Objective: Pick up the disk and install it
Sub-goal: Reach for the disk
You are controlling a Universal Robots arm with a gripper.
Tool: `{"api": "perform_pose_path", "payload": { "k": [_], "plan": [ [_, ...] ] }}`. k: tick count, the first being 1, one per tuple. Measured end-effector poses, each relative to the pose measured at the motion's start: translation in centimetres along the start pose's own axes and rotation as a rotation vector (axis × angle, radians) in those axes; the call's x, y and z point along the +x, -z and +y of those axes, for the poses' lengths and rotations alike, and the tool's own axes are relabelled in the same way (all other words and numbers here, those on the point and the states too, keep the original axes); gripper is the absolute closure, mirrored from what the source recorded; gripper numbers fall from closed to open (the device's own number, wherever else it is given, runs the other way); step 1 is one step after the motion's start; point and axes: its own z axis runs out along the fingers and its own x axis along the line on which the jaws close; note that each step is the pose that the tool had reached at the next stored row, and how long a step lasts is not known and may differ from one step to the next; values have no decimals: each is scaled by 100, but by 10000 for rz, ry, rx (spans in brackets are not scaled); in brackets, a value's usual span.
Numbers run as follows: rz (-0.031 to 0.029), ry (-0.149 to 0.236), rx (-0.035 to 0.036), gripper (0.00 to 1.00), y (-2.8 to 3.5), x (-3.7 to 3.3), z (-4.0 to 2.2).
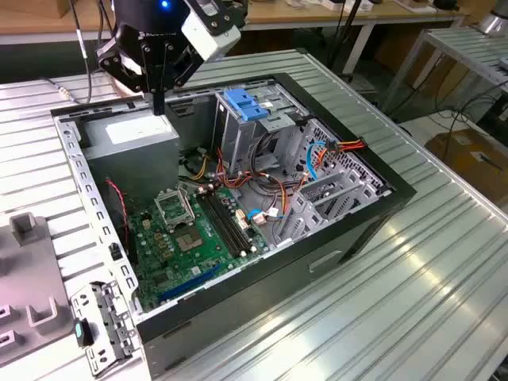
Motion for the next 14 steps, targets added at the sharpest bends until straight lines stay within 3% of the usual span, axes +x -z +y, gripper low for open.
{"api": "perform_pose_path", "payload": {
  "k": [14],
  "plan": [
    [0, 0, 1, 89, 1, 41, -3]
  ]
}}
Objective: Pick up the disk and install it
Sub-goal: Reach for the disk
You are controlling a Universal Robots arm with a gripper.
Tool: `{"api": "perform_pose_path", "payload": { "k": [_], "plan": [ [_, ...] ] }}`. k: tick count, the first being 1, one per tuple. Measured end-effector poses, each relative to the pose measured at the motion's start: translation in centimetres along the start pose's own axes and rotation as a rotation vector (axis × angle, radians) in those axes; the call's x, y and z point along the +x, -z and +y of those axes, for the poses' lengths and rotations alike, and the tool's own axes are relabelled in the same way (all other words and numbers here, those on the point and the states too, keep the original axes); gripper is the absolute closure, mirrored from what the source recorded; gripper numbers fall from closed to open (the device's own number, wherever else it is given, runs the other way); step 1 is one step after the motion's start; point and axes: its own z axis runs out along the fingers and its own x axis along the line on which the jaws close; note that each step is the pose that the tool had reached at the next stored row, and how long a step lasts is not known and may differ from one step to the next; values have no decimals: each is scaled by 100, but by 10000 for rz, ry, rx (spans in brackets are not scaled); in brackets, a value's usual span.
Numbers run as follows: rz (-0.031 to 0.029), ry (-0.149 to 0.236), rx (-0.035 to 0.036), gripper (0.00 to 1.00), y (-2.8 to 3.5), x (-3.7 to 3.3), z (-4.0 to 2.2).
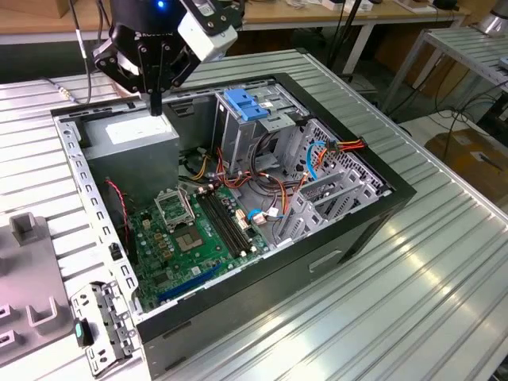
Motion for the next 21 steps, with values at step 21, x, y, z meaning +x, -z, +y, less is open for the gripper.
{"api": "perform_pose_path", "payload": {
  "k": [21],
  "plan": [
    [0, 1, 0, 89, 5, 193, -15]
  ]
}}
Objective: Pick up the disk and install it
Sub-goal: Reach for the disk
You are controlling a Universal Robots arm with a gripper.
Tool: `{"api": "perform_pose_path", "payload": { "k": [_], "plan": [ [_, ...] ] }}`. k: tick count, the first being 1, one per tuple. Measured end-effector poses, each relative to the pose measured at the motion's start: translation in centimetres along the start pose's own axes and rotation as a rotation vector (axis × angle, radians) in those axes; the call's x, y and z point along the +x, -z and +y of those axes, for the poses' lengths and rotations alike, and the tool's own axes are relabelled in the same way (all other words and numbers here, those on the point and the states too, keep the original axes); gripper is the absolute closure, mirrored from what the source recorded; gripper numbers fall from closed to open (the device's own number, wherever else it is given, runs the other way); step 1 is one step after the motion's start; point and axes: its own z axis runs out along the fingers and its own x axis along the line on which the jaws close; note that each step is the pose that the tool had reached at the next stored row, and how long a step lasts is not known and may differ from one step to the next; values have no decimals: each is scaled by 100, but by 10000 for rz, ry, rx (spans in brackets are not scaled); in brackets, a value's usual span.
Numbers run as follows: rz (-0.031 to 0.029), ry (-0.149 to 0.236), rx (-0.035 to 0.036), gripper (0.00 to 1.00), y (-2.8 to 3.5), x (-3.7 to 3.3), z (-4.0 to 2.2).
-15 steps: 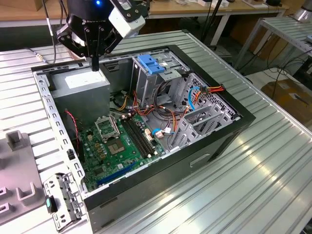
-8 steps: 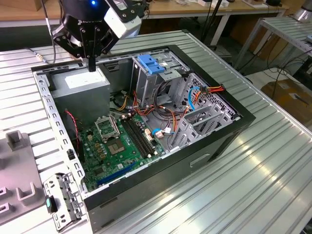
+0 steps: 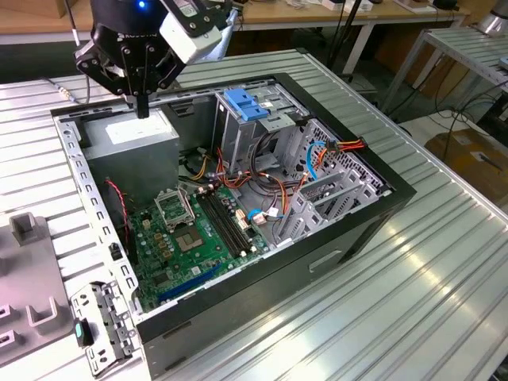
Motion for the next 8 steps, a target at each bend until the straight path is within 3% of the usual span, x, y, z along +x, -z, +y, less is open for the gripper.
{"api": "perform_pose_path", "payload": {
  "k": [8],
  "plan": [
    [0, -1, 0, 89, 6, 230, -17]
  ]
}}
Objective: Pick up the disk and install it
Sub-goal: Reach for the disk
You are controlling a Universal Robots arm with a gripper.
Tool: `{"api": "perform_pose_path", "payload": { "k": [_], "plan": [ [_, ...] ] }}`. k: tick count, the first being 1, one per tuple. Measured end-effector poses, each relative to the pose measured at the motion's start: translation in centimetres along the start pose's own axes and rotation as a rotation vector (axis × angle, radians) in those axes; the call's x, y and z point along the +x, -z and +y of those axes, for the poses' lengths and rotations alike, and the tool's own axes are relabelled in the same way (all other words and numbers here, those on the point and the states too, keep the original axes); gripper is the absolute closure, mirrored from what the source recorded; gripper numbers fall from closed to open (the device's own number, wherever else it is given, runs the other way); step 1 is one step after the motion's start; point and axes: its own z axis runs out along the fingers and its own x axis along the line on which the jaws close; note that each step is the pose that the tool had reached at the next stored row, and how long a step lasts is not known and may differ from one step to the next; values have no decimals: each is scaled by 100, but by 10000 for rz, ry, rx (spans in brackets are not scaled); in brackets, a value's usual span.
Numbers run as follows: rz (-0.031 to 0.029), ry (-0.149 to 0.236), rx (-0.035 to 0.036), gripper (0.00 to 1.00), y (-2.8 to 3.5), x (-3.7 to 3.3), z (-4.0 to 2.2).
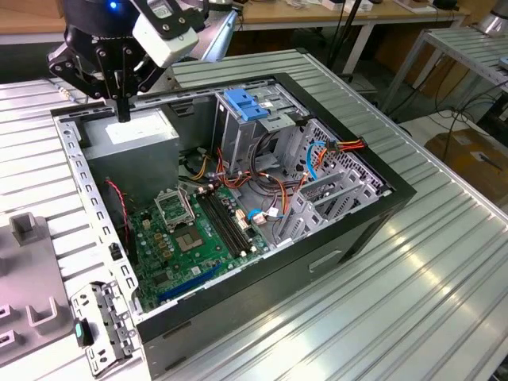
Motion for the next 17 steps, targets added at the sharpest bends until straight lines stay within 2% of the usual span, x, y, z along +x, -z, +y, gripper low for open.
{"api": "perform_pose_path", "payload": {
  "k": [17],
  "plan": [
    [0, 1, 0, 89, 6, 281, -21]
  ]
}}
